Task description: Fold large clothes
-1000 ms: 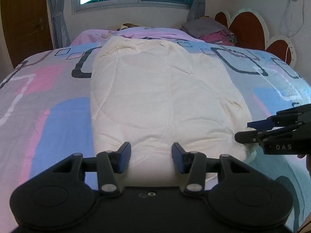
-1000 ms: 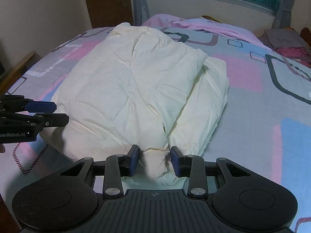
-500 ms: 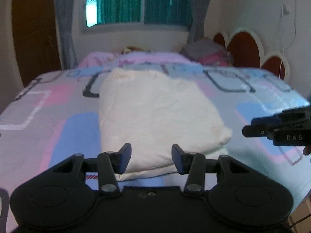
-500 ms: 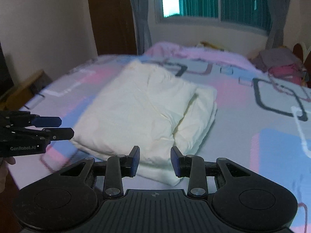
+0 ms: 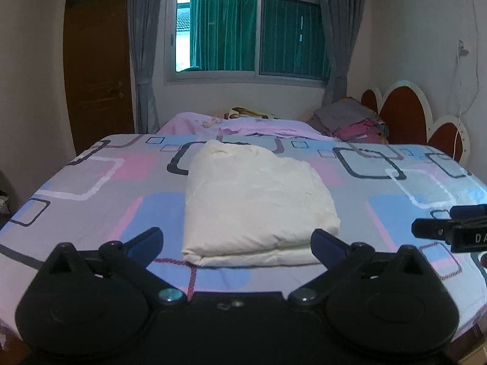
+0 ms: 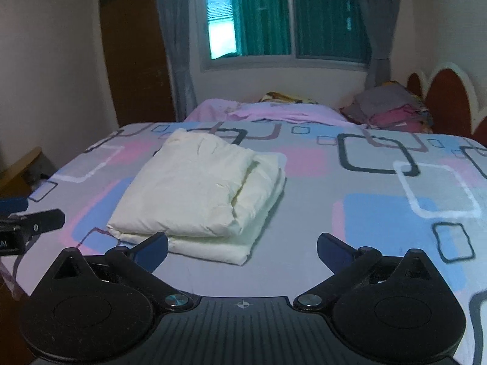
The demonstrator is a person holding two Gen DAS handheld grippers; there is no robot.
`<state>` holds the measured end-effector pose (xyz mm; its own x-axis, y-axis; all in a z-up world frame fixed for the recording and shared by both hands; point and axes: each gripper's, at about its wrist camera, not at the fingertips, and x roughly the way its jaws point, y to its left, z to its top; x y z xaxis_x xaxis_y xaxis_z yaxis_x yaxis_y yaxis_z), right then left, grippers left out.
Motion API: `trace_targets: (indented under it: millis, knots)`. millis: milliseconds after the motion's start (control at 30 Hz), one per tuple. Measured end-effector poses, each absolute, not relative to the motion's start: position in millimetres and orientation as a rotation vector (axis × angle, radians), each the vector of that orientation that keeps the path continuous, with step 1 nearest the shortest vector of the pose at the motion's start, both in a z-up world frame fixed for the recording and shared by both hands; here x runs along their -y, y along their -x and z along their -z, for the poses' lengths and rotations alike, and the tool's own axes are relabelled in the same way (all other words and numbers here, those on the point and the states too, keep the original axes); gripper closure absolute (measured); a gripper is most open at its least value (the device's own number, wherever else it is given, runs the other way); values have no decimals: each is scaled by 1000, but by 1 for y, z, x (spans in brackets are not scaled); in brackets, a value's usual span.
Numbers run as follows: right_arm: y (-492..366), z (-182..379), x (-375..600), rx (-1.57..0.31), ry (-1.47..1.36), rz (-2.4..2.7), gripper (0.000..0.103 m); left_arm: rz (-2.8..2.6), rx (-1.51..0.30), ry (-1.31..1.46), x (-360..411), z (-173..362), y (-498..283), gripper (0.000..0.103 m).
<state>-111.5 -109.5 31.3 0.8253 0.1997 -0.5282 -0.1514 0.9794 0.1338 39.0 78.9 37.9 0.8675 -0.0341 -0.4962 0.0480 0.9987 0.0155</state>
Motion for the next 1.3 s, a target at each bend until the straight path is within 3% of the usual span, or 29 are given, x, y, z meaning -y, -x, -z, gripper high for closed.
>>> trace_targets:
  millis: [1300]
  knots:
    - [155,-44,105,-561,-42,-180,0,81,-489,-19,-70,-43,-3,0]
